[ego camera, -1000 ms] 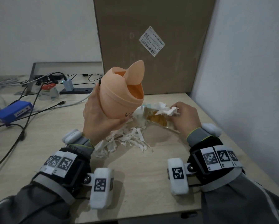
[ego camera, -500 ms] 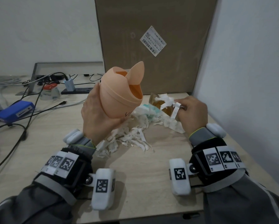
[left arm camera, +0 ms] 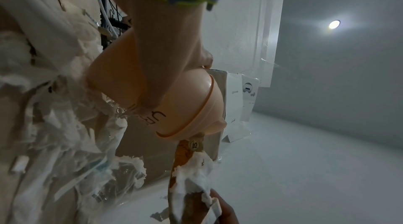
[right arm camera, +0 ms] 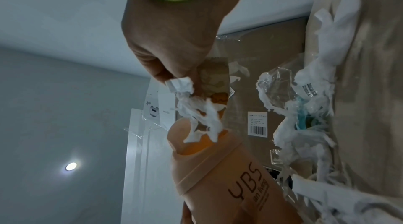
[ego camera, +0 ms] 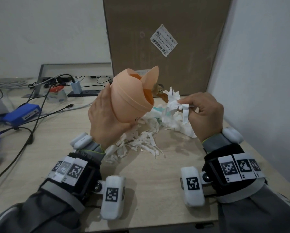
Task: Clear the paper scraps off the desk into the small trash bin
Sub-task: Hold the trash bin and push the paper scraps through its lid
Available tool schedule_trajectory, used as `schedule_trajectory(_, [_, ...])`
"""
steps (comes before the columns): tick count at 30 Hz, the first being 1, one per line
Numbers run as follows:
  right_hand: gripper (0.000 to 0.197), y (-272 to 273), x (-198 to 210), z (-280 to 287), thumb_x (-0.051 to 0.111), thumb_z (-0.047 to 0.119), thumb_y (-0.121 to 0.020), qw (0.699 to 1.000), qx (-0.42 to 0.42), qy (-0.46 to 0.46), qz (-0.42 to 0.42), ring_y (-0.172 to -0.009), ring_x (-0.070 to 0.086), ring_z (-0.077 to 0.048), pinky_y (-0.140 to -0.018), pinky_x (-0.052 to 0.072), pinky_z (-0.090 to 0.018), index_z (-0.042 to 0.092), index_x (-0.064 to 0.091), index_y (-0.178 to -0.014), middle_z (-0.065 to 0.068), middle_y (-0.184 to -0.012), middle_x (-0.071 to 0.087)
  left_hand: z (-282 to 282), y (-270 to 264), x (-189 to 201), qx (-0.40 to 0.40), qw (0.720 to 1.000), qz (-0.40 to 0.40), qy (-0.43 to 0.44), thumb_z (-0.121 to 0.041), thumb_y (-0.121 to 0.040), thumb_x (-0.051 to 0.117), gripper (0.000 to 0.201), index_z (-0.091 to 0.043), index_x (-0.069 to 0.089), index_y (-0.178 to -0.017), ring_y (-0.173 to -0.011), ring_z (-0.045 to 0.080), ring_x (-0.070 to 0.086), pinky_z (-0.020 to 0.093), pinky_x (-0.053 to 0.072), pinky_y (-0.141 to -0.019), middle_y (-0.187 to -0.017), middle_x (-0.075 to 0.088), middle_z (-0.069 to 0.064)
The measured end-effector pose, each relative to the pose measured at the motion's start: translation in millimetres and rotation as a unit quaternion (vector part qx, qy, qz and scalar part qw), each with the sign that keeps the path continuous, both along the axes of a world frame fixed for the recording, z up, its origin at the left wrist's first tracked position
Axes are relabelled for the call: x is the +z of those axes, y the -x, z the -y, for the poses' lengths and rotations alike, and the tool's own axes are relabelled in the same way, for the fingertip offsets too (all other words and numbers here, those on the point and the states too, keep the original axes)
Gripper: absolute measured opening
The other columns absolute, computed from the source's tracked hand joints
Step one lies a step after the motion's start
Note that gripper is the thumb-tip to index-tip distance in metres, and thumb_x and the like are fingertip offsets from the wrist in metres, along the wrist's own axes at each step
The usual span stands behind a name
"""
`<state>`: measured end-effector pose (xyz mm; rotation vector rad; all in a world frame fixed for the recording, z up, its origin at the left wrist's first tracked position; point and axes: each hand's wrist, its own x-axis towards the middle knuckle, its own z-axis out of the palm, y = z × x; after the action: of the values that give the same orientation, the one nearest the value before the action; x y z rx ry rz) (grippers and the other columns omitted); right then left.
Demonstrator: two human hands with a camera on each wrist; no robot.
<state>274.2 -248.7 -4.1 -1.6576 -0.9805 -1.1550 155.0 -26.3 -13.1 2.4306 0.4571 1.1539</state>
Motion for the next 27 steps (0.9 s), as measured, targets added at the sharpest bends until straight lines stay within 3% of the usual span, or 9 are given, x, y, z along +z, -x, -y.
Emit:
schedule_trajectory(4, [0.029,0.0,1.1,1.2,0.067,-0.012,-0.065,0.999,-0.041,0.013,0.025,-0.065,0.058,-0.029,-0.054,0.047,-0.033,0.014,0.075,-0.074,0.0,-0.07,0.072,-1.3,-1.2,-0.6,0.008,1.0,-0.001,0.016,-0.05,-0.051,0.088,0.129,-0.017,0.016,-0.152,-0.137,0.031,0.033,0.05,0.023,-0.112,-0.149,0.036,0.009])
schedule_trajectory(10, [0.029,-0.8,0.1,0.4,0.061,-0.011,-0.065,0.998,-0.034,0.029,0.039,-0.062,0.06,-0.028,-0.057,0.045,-0.034,0.013,0.074,-0.074,-0.002,-0.073,0.072,1.0,-1.2,0.2,-0.007,1.0,-0.005,0.016,-0.05,-0.05,0.089,0.13,-0.019,0.015,-0.153,-0.138,0.031,0.032,0.049,0.021,-0.112,-0.15,0.035,0.009])
schedule_trajectory(14, [0.031,-0.1,-0.4,-1.9,0.052,-0.007,-0.068,0.998,-0.013,0.039,0.047,-0.066,0.065,-0.026,-0.06,0.05,-0.033,0.012,0.075,-0.076,-0.004,-0.077,0.074,3.2,1.4,0.1,-0.05,0.999,-0.007,-0.016,-0.066,-0.047,0.071,0.127,-0.02,0.017,-0.152,-0.134,0.031,0.036,0.053,0.026,-0.11,-0.148,0.037,0.008])
schedule_trajectory(17, [0.033,2.1,0.1,-6.2,0.054,-0.011,-0.066,0.998,0.008,0.044,0.041,-0.072,0.068,-0.024,-0.063,0.054,-0.035,0.01,0.076,-0.079,-0.006,-0.08,0.074,3.9,1.5,-0.8,-0.077,0.996,-0.028,-0.035,-0.068,-0.045,0.065,0.126,-0.023,0.015,-0.152,-0.133,0.031,0.037,0.056,0.026,-0.109,-0.147,0.038,0.007])
schedule_trajectory(20, [0.026,4.9,-0.1,-11.5,0.061,-0.01,-0.069,0.998,0.018,0.048,0.032,-0.074,0.068,-0.021,-0.069,0.053,-0.028,0.009,0.076,-0.079,-0.006,-0.08,0.074,5.9,1.9,-1.5,-0.095,0.994,-0.037,-0.043,-0.069,-0.045,0.066,0.126,-0.024,0.014,-0.151,-0.132,0.03,0.036,0.055,0.026,-0.109,-0.147,0.037,0.008])
schedule_trajectory(23, [0.018,7.8,-1.3,-16.1,0.069,-0.008,-0.073,0.999,0.028,0.044,0.017,-0.078,0.067,-0.015,-0.075,0.047,-0.014,0.007,0.076,-0.08,-0.007,-0.083,0.075,9.6,3.3,-1.8,-0.119,0.992,-0.031,-0.04,-0.067,-0.047,0.068,0.126,-0.023,0.014,-0.152,-0.13,0.028,0.034,0.05,0.026,-0.108,-0.145,0.037,0.01])
schedule_trajectory(27, [0.02,14.8,-1.0,-22.3,0.059,-0.001,-0.077,0.996,0.079,0.037,-0.017,-0.087,0.065,-0.015,-0.08,0.049,-0.018,0.003,0.074,-0.089,-0.012,-0.092,0.074,11.0,3.4,-1.1,-0.132,0.991,-0.018,-0.017,-0.067,-0.048,0.07,0.127,-0.025,0.011,-0.152,-0.13,0.026,0.035,0.047,0.029,-0.106,-0.146,0.036,0.009])
